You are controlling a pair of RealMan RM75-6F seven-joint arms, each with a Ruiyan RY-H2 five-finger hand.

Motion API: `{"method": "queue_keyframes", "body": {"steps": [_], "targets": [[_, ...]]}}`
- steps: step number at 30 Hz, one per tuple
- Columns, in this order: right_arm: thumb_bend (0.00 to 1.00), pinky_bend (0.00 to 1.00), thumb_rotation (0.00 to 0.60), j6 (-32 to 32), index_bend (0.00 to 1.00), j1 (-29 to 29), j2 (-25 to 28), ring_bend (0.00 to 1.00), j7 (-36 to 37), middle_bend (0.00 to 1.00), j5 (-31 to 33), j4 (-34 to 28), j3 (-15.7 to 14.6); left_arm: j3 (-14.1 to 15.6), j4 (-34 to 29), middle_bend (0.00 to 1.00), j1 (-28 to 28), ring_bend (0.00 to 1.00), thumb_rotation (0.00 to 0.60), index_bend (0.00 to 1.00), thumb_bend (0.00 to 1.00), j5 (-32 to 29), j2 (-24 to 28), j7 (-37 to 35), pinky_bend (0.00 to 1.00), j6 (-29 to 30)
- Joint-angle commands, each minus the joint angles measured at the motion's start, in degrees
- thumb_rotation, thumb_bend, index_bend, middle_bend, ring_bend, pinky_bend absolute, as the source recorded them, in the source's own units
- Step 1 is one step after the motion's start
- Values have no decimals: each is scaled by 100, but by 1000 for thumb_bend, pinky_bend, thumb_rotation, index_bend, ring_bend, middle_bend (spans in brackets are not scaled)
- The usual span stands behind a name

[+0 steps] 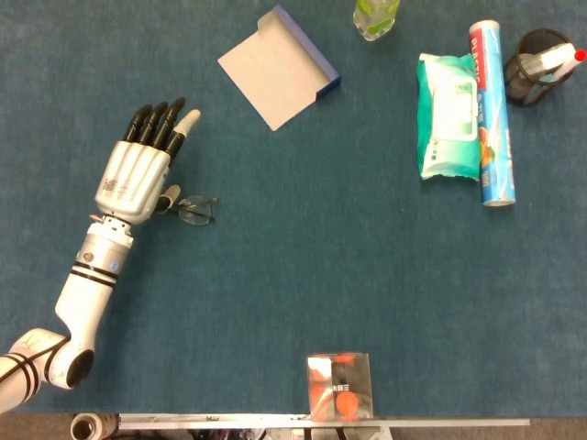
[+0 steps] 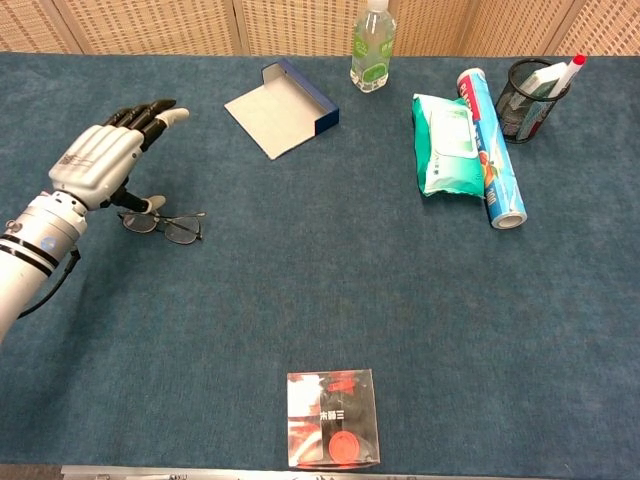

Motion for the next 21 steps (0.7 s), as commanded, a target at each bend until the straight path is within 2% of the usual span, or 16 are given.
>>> {"method": "queue_keyframes", "body": {"steps": [1, 8, 13, 21], "targets": [[254, 388, 600, -1, 631, 0, 2, 378, 7, 501, 5, 3, 3, -7, -114, 0, 24, 0, 600, 0, 188, 111, 81, 3, 58, 164], [254, 388, 600, 23, 631, -5, -5, 378, -15, 500, -46, 0, -17, -82, -390, 0, 108, 0, 600, 0, 187, 314, 382, 187, 58, 614], [253, 388, 600, 33, 631, -9, -9, 378, -42, 500, -55, -16, -21, -73, -397, 0, 179, 0, 600, 0, 187, 242, 468, 175, 58, 564], [254, 388, 600, -11, 631, 8, -14, 378, -88, 500, -44, -34, -24, -21, -116, 0, 222, 0, 600, 0, 188, 232, 315, 45, 58, 475]]}}
